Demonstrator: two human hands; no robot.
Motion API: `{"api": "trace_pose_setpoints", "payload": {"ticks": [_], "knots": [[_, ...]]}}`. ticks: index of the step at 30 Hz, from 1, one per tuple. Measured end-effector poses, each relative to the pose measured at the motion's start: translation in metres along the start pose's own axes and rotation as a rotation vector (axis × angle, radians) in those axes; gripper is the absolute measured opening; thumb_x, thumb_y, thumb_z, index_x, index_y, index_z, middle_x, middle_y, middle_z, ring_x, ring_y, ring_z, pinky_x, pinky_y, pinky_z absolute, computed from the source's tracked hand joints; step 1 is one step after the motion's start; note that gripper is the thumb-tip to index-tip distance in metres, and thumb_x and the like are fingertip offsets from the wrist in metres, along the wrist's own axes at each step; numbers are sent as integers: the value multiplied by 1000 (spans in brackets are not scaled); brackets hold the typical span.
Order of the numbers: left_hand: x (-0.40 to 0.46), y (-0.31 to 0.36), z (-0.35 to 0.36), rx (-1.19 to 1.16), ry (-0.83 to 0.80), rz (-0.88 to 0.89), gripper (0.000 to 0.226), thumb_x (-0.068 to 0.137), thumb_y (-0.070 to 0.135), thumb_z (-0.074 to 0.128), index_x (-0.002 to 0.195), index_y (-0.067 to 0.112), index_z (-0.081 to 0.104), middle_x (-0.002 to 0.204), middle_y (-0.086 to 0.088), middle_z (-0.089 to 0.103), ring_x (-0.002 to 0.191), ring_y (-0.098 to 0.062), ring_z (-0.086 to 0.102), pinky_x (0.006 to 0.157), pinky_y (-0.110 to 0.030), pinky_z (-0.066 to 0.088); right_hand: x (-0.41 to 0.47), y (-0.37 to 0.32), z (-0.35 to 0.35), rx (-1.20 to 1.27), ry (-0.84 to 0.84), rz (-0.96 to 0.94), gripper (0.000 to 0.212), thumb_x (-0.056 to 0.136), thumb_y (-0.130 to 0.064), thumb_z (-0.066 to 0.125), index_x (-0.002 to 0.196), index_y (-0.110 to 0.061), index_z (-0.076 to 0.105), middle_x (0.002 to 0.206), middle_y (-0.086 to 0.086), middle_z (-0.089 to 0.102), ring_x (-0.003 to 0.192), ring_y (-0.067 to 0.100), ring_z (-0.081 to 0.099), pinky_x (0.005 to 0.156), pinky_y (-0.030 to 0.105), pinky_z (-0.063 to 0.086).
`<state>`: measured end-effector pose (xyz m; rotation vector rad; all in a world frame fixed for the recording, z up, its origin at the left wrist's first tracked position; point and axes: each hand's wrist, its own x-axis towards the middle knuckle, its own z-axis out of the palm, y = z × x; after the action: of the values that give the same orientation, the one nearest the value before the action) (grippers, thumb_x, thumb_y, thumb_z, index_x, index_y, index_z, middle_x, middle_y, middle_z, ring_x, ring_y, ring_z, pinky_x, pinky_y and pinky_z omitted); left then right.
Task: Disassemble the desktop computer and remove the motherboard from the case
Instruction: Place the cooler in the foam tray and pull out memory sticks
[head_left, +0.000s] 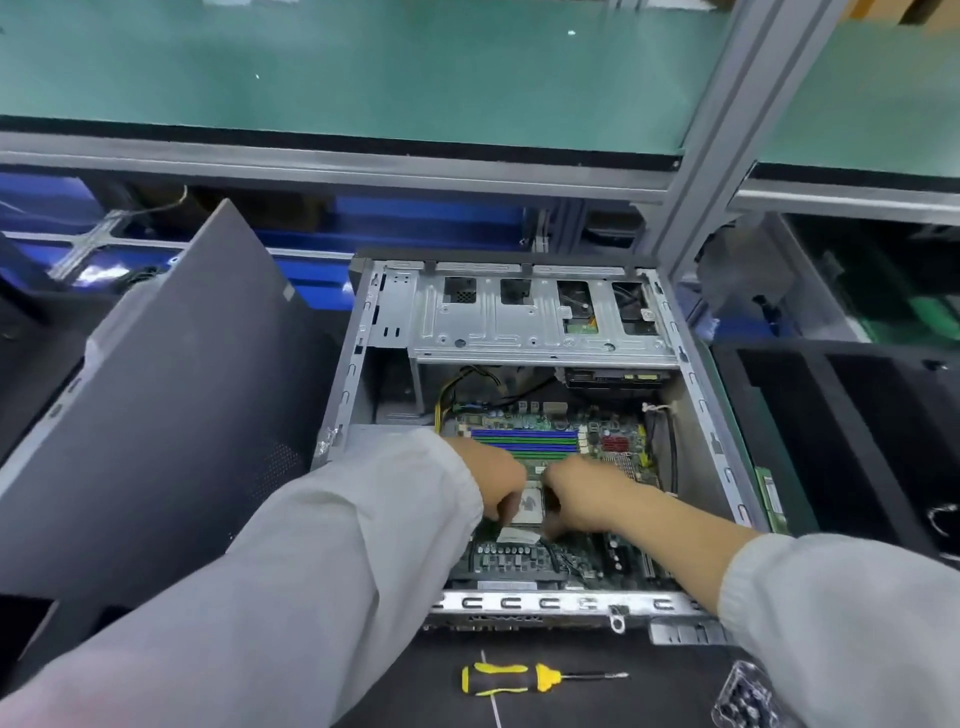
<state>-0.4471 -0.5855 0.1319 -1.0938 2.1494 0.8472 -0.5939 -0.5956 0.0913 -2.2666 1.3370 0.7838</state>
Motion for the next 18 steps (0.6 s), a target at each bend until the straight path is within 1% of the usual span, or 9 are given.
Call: {"api": "trace_pose_setpoints", "payload": {"ticks": [2, 5, 7, 9, 11, 13, 14, 16, 18], "knots": [[3, 1, 3, -71, -47, 7, 20, 92, 5, 55, 103, 5, 72, 94, -6, 64, 84, -23, 56, 75, -30, 47, 1, -1, 4, -46, 33, -12, 48, 70, -56, 73, 87, -18, 48, 84, 0, 51, 76, 21, 50, 65, 30, 42], [6, -1, 5, -54, -65, -8, 25, 92, 2, 54, 109, 7, 70, 109, -8, 67, 88, -21, 58, 84, -34, 49, 1, 1, 6, -6, 28, -31, 39, 77, -52, 69, 80, -20, 46, 78, -4, 50, 73, 19, 50, 64, 28, 40], [7, -2, 7, -42, -94, -13, 25, 91, -1, 53, 108, 7, 70, 110, -7, 67, 88, -22, 59, 82, -33, 49, -1, 3, 8, 0, 26, -55, 36, 82, -47, 64, 70, -23, 40, 73, -5, 47, 71, 18, 49, 58, 26, 37], [8, -2, 8, -33, -114, -10, 25, 90, -1, 54, 107, 8, 70, 106, -6, 68, 87, -23, 60, 78, -32, 49, -4, 2, 8, -33, 32, -71, 34, 82, -46, 62, 69, -23, 40, 69, -6, 43, 71, 18, 49, 54, 25, 36], [9, -4, 8, -26, -107, -4, 26, 89, -2, 53, 106, 8, 71, 94, -3, 68, 84, -23, 59, 73, -31, 47, -6, -2, 8, -95, 71, -92, 32, 80, -46, 64, 74, -19, 47, 66, -5, 44, 66, 18, 50, 56, 26, 39], [10, -4, 9, -31, -104, -12, 26, 89, -2, 53, 103, 8, 72, 77, 6, 60, 75, -19, 56, 64, -28, 45, -8, -7, 5, -124, 127, -122, 32, 79, -42, 63, 67, -17, 47, 61, -4, 44, 56, 16, 45, 54, 26, 38], [11, -4, 9, -21, -103, -19, 26, 88, -2, 52, 102, 9, 72, 74, 8, 58, 71, -18, 54, 60, -26, 44, -10, -8, 2, -127, 160, -139, 34, 80, -38, 62, 61, -17, 44, 59, -4, 43, 53, 14, 43, 52, 26, 37], [12, -5, 11, -5, -92, -38, 29, 88, -3, 52, 104, 9, 72, 87, 5, 65, 76, -19, 58, 56, -23, 42, -10, -5, -5, -155, 237, -133, 36, 86, -26, 56, 57, -16, 37, 56, -2, 40, 50, 15, 42, 51, 26, 36], [14, -7, 14, -6, -82, -54, 30, 88, -4, 52, 105, 10, 72, 107, -1, 68, 89, -22, 62, 63, -25, 43, -6, 1, -12, -167, 296, -93, 30, 92, -12, 48, 62, -11, 44, 57, -1, 41, 57, 22, 49, 54, 29, 41]]}}
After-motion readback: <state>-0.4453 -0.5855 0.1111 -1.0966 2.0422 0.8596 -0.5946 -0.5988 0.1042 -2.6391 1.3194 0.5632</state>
